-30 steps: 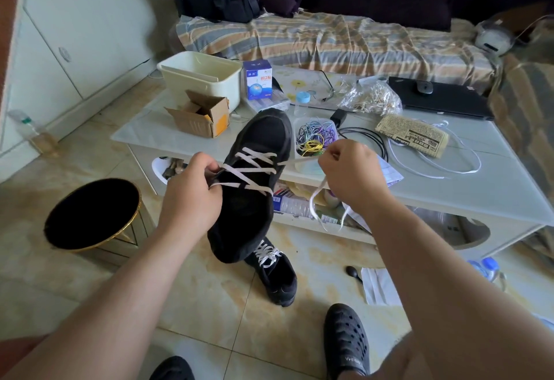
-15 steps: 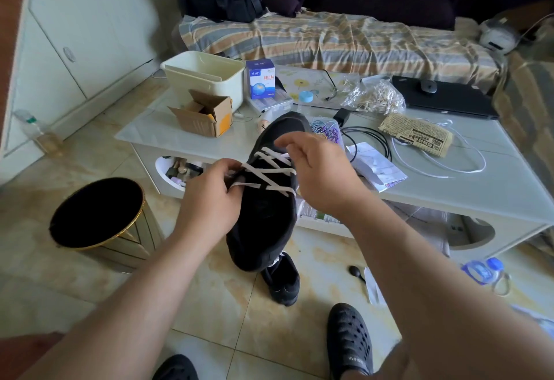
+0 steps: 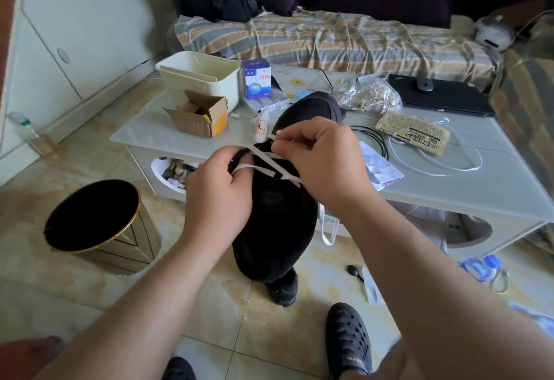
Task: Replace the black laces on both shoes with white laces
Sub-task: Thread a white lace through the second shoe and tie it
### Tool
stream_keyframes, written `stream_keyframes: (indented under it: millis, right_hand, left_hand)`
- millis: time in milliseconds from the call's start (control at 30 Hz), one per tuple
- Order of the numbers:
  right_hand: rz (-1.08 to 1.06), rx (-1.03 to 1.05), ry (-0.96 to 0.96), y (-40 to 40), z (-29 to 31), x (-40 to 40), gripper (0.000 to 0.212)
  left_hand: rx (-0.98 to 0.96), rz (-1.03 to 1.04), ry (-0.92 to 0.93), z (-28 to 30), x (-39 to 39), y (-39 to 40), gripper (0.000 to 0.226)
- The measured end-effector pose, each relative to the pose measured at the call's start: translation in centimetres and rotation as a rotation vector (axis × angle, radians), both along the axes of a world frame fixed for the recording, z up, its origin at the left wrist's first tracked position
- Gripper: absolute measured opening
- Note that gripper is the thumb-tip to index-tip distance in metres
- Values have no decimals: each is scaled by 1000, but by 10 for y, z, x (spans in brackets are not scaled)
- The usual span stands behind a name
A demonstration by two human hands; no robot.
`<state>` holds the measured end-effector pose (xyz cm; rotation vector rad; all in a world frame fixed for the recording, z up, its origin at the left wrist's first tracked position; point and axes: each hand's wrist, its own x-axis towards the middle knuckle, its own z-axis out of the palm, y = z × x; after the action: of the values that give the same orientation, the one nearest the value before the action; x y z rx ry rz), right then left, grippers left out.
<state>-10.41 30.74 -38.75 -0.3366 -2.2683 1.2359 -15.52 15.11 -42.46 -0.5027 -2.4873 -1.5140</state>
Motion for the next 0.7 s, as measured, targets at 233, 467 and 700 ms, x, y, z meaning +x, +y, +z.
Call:
stream_keyframes:
  millis: [233, 467, 700]
  right_hand:
    - [4, 95, -81, 0, 4, 5, 16]
    - [-36, 135, 12, -5, 2, 5, 7]
    - [-129, -41, 166, -18, -8, 5, 7]
  left_hand:
    - [10, 3, 7, 6, 6, 3, 18]
    - [26, -33, 36, 6, 10, 6, 15]
    - [21, -33, 18, 9, 9, 3, 16]
